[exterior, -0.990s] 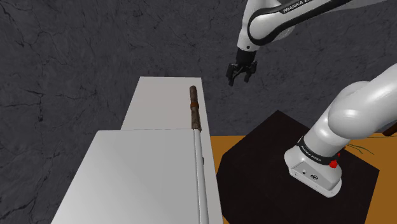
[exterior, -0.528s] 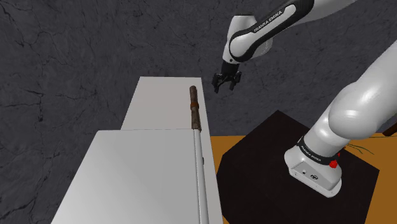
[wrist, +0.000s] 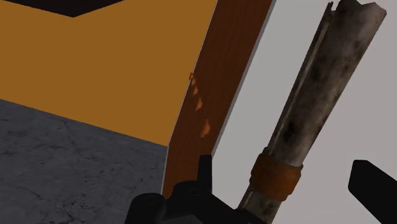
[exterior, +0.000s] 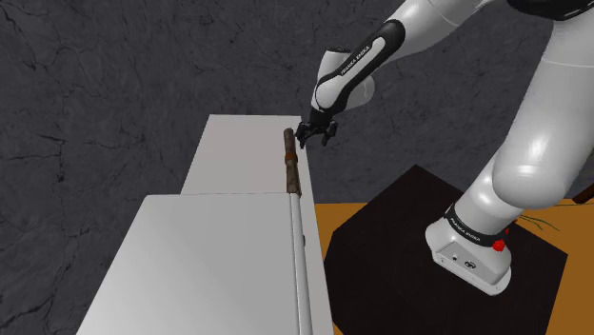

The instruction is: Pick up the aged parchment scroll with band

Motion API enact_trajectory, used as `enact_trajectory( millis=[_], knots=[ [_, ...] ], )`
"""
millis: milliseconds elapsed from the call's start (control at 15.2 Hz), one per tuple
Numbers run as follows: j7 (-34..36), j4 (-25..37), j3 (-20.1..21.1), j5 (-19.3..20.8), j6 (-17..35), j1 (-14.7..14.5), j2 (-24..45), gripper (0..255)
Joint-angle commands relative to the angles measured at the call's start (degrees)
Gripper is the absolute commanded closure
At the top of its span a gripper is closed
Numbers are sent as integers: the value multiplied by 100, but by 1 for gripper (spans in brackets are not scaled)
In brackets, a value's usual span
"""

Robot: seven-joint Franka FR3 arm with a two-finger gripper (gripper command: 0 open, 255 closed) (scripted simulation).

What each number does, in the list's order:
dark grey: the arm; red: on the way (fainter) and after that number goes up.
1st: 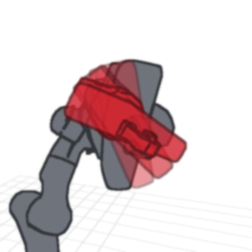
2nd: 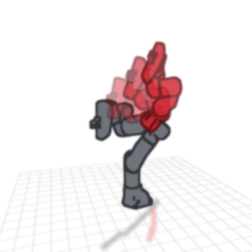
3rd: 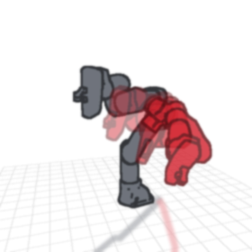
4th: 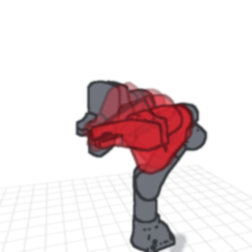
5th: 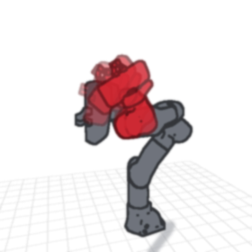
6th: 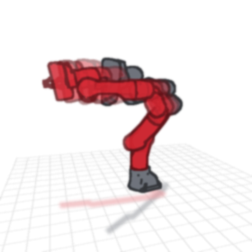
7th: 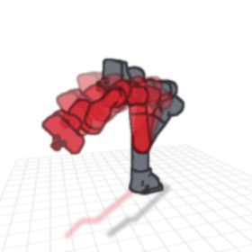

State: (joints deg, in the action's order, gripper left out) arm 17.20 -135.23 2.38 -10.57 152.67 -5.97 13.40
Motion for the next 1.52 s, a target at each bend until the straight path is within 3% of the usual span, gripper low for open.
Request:
enact_trajectory(
  millis=[0,462,1122,1188,1452],
  knots=[
    [23,309,32,-81,251,-10,465,0],
    [183,1625,109,-240,786,-62,2000,0],
    [89,1815,178,-283,1154,-12,2558,0],
    [89,1820,178,-283,1153,-11,2562,255],
    [87,1816,179,-284,1154,-9,2558,255]
  ],
)
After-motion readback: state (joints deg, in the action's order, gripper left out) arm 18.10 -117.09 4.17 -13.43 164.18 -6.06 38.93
